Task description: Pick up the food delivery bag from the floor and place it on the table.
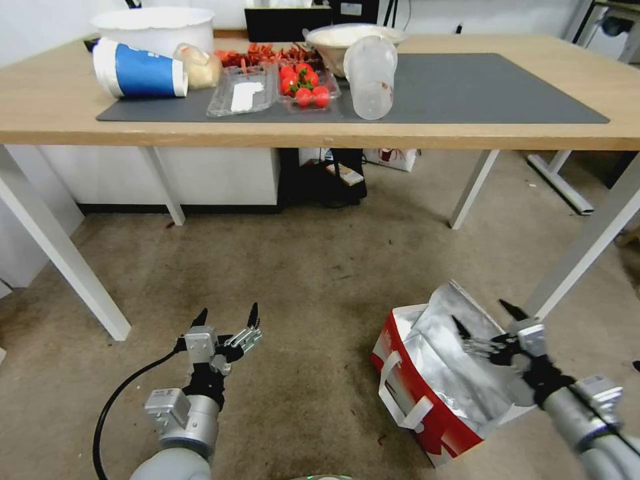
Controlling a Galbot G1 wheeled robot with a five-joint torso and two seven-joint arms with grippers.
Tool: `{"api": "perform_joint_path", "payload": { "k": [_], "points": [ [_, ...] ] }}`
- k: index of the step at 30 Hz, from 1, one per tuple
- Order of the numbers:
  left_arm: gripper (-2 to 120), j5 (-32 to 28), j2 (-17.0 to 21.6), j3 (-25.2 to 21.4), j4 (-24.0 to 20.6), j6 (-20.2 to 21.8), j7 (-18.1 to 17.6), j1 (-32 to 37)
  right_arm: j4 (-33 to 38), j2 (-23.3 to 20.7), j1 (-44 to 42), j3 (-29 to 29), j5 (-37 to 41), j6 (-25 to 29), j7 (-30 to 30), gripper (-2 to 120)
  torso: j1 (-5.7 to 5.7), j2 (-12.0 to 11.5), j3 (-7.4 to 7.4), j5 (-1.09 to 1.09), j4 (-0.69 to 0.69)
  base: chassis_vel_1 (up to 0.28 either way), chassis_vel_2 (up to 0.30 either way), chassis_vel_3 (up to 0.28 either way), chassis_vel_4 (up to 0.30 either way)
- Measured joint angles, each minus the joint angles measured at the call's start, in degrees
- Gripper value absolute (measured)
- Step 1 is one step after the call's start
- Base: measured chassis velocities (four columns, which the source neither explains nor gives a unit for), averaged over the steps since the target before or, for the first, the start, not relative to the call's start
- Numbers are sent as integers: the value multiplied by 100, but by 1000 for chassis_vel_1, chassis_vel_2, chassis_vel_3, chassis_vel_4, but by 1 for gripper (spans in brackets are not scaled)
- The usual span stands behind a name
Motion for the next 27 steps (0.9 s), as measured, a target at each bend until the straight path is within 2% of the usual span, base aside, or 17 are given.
{"api": "perform_joint_path", "payload": {
  "k": [1,4,12,15,18,27],
  "points": [
    [100,0,0,0,0,0,0,0,0,0,0,0,0,0,0,100,0,0,0,0,0,0,0,0,0],
    [100,-16,-1,0,40,-9,-12,-15,-349,-430,-72,403,142,27,-250,100,0,1,0,-1,0,0,0,0,0],
    [100,-66,-37,35,90,-11,-43,-39,-907,-798,-61,425,420,224,-441,100,0,2,0,-1,1,0,0,0,0],
    [100,-67,-47,48,128,-17,-46,-52,-1306,-816,44,277,485,630,-645,100,0,2,0,1,1,0,0,0,0],
    [100,-67,-55,42,158,-21,-53,-35,-1747,-718,146,88,193,1013,-862,100,0,2,0,0,0,0,0,0,0],
    [100,-40,-56,47,225,-98,-54,5,-2180,-688,259,-66,-2,1182,-1024,100,0,3,0,-2,1,0,0,0,0]
  ]
}}
